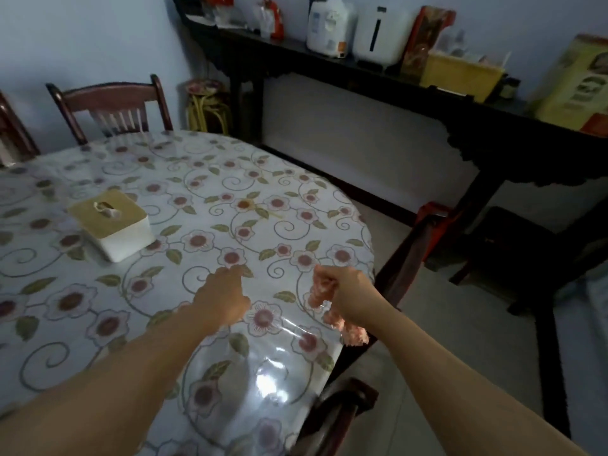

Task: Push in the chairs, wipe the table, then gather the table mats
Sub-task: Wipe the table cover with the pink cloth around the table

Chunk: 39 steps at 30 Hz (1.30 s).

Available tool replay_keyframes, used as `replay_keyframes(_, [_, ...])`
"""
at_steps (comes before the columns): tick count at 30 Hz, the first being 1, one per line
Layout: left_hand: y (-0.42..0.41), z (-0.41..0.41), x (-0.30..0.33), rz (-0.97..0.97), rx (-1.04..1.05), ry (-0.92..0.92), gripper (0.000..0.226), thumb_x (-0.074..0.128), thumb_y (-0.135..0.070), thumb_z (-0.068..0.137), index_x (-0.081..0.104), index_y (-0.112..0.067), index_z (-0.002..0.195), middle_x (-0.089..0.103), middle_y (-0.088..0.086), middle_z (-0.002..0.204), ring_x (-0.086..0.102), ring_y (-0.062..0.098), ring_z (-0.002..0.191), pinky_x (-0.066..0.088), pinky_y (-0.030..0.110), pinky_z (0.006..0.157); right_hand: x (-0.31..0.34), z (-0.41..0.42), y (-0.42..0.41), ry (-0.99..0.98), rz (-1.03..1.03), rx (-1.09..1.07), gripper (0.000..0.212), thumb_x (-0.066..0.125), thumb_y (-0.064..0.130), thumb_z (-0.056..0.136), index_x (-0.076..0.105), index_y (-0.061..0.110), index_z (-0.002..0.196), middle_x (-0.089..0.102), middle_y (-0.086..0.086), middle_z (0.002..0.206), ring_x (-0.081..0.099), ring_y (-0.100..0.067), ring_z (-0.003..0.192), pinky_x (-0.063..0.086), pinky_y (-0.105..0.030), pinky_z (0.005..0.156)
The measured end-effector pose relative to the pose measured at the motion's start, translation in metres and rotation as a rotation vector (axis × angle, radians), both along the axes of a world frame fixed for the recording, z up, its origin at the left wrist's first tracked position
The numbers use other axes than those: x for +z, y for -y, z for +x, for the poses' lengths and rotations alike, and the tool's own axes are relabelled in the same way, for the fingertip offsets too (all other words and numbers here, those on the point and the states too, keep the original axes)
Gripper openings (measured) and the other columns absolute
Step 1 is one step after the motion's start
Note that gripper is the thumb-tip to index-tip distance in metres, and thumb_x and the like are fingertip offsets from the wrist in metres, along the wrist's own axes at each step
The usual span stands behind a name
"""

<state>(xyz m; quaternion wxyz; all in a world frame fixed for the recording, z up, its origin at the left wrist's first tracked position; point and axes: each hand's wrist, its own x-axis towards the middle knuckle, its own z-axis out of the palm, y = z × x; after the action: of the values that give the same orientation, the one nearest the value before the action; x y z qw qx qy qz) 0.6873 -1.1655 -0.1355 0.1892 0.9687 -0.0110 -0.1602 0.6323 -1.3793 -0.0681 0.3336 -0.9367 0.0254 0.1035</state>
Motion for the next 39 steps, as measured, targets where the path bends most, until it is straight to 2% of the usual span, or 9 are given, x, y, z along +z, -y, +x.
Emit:
replay_keyframes(5, [0.007,0.032,0.003,0.063,0.149,-0.001,0.061,0.059,-0.025,0.082,0.034,-0.013,0.137,0.046,0.013,0.132,0.046,0.030,0.122,0.043,0.042,0.099,-0.008,0.069,0.024,-0.026,-0.013,0.160,0.037,0.043,-0.013,0.082,0.062,0.005,0.108,0.068,0.005,0.081,0.060,-0.004,0.068,0.054,-0.027,0.063])
replay_keyframes(10, [0.032,0.048,-0.005,0.068,0.355,-0.033,0.059,0.060,-0.025,0.083,0.036,-0.012,0.135,0.047,0.012,0.133,0.047,0.030,0.120,0.045,0.043,0.097,-0.028,0.132,0.055,-0.077,0.028,0.337,0.038,0.038,-0.009,0.088,0.060,0.008,0.115,0.069,-0.009,0.098,0.065,-0.021,0.090,0.052,-0.032,0.073])
replay_keyframes(14, [0.069,0.051,-0.017,0.083,0.510,-0.026,0.057,0.060,-0.024,0.082,0.038,-0.012,0.133,0.046,0.013,0.134,0.045,0.029,0.122,0.044,0.040,0.097,-0.044,0.181,0.074,-0.123,0.182,0.442,0.033,0.037,-0.005,0.095,0.058,0.002,0.119,0.065,-0.022,0.099,0.063,-0.020,0.078,0.052,-0.022,0.064])
replay_keyframes(19, [0.101,0.051,-0.033,-0.018,0.639,-0.009,0.061,0.057,-0.019,0.085,0.032,-0.014,0.140,0.039,0.010,0.140,0.041,0.026,0.125,0.041,0.040,0.101,-0.068,0.222,0.065,-0.191,0.308,0.577,0.046,0.048,-0.006,0.090,0.053,0.012,0.131,0.066,-0.007,0.104,0.065,-0.024,0.094,0.057,-0.046,0.078])
replay_keyframes(22, [0.101,0.053,-0.052,0.015,0.721,-0.055,0.063,0.058,-0.021,0.084,0.031,-0.016,0.141,0.040,0.008,0.141,0.044,0.024,0.124,0.042,0.043,0.100,-0.093,0.233,0.048,-0.213,0.179,0.796,0.068,0.062,0.007,0.085,0.033,0.023,0.144,0.051,-0.006,0.129,0.050,-0.026,0.120,0.051,-0.045,0.087])
replay_keyframes(25, [0.098,0.060,-0.077,0.021,0.750,-0.105,0.062,0.055,-0.022,0.086,0.029,-0.015,0.142,0.038,0.009,0.142,0.041,0.026,0.126,0.040,0.040,0.101,-0.128,0.242,0.038,-0.082,-0.044,0.900,0.057,0.054,0.033,0.089,0.035,0.022,0.141,0.044,-0.005,0.139,0.041,-0.024,0.128,0.036,-0.045,0.106])
replay_keyframes(32, [0.087,0.074,-0.133,0.019,0.772,-0.125,0.071,0.053,-0.016,0.084,0.019,-0.027,0.146,0.018,0.006,0.154,0.016,0.029,0.139,0.025,0.046,0.112,-0.218,0.247,0.023,0.075,-0.303,1.130,0.067,0.039,0.028,0.083,0.025,0.017,0.148,0.029,-0.011,0.151,0.026,-0.032,0.140,0.028,-0.048,0.112])
replay_keyframes(36, [0.084,0.090,-0.153,0.076,0.790,-0.051,0.065,0.048,-0.019,0.087,0.021,-0.028,0.145,0.013,0.005,0.156,0.016,0.028,0.138,0.026,0.047,0.111,-0.252,0.244,0.018,0.239,-0.363,1.168,0.078,0.037,0.014,0.080,0.007,0.024,0.152,0.001,-0.005,0.160,-0.007,-0.028,0.146,0.000,-0.051,0.116])
replay_keyframes(39, [0.082,0.109,-0.160,0.117,0.855,0.003,0.061,0.049,-0.018,0.088,0.024,-0.027,0.143,0.011,0.003,0.156,0.015,0.027,0.138,0.030,0.044,0.108,-0.266,0.266,0.008,0.357,-0.312,1.204,0.064,0.034,0.027,0.088,0.018,0.030,0.151,0.014,-0.003,0.159,0.001,-0.027,0.147,0.001,-0.050,0.115])
